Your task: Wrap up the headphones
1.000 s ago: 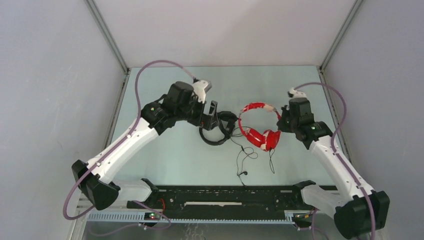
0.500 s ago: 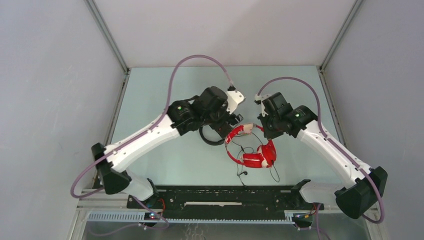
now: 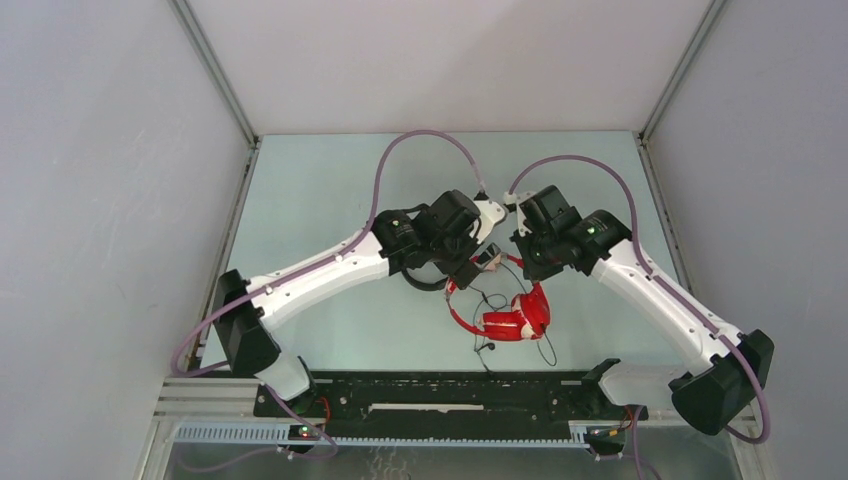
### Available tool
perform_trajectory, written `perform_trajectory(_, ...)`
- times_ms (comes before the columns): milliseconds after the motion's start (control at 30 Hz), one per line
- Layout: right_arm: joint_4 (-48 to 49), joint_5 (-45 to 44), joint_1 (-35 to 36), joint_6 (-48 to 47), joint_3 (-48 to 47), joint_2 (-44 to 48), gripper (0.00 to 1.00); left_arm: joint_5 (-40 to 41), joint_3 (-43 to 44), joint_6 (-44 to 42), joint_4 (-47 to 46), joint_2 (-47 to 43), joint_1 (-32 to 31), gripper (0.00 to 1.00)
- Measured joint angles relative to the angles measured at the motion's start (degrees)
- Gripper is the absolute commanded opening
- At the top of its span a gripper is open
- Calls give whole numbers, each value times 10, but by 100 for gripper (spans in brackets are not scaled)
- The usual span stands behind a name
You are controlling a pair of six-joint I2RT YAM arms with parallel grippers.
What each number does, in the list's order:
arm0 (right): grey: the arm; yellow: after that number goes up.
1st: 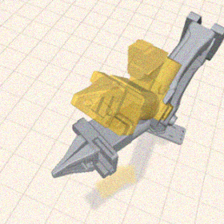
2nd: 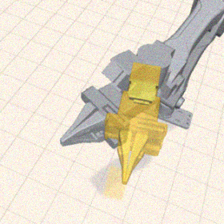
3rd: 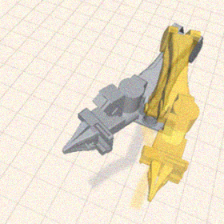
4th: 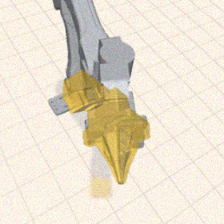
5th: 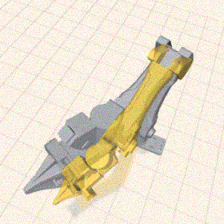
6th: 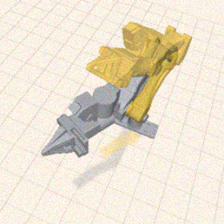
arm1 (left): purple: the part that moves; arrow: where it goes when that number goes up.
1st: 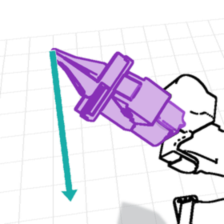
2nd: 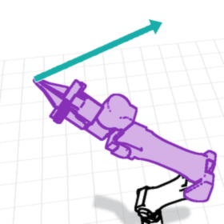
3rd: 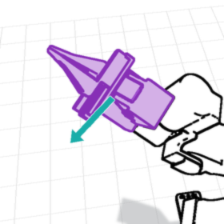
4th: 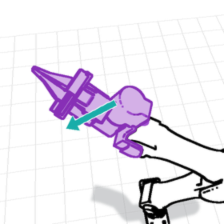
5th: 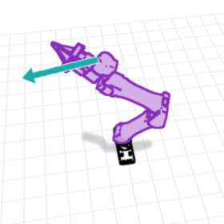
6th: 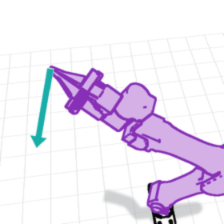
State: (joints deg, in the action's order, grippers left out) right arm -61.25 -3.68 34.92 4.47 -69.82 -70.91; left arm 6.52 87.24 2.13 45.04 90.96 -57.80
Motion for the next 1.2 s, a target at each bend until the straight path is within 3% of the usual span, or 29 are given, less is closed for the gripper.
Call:
perform_trajectory(267,2,3,0,3,0,10,0,-12,-55,35,-45,0,0,70)
perform_trajectory(633,9,13,0,3,0,23,0,-11,-69,45,-78,0,0,60)
perform_trajectory(967,10,30,0,4,0,23,0,-6,-69,45,-85,0,0,57)
perform_trajectory(1100,10,31,1,4,0,23,0,-3,-69,45,-85,0,0,68)
perform_trajectory(1200,10,31,1,4,0,23,0,4,-69,45,-82,2,0,66)
